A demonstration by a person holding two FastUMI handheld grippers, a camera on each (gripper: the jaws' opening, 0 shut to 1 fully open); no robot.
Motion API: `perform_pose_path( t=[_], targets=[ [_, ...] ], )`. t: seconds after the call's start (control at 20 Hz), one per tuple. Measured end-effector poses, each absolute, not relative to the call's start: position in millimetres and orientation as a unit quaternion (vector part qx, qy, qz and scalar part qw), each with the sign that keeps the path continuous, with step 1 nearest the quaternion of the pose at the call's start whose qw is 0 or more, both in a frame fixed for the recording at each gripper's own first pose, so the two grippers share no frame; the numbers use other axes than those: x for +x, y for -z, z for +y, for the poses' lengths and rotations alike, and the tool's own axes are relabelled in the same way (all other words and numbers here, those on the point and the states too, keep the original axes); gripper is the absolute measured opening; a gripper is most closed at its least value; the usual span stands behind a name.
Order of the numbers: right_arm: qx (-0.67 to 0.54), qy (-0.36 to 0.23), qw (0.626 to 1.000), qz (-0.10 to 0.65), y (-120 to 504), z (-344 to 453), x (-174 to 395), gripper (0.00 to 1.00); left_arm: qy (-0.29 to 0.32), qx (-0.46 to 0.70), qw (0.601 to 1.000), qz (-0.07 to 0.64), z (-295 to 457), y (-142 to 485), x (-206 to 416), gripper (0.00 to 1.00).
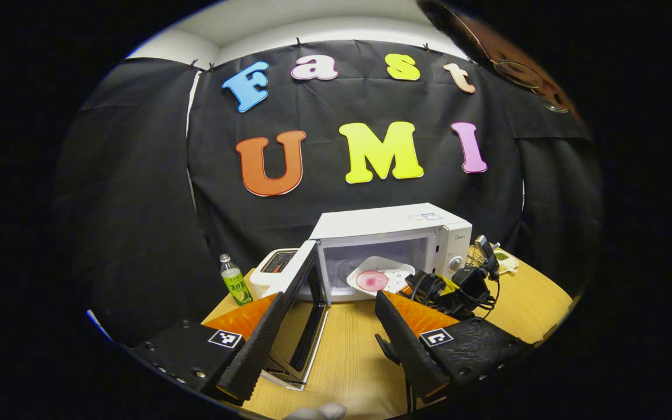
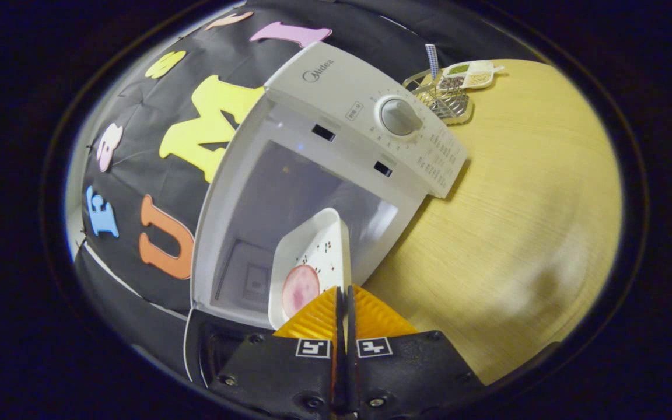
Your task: Open the microwave oven with the left hand, put the food in, and close the microwave oven.
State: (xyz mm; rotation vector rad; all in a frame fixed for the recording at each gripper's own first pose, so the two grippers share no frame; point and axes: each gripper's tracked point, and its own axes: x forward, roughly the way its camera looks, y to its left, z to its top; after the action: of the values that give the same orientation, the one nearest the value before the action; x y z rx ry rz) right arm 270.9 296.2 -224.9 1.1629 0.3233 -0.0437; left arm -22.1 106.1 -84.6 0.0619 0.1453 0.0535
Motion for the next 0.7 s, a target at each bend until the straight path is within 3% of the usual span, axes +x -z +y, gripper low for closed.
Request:
perform_pose_path(
  t=[0.25,0.7],
  targets=[
    [0.572,0.058,0.807,0.135,230,297,319,0.04,-0.039,0.038,0.994,0.093,119,98,-25,0.95],
    [0.553,0.092,0.818,0.125,240,303,367,0.04,-0.048,0.037,0.993,0.104,131,108,-18,0.95]
  ],
)
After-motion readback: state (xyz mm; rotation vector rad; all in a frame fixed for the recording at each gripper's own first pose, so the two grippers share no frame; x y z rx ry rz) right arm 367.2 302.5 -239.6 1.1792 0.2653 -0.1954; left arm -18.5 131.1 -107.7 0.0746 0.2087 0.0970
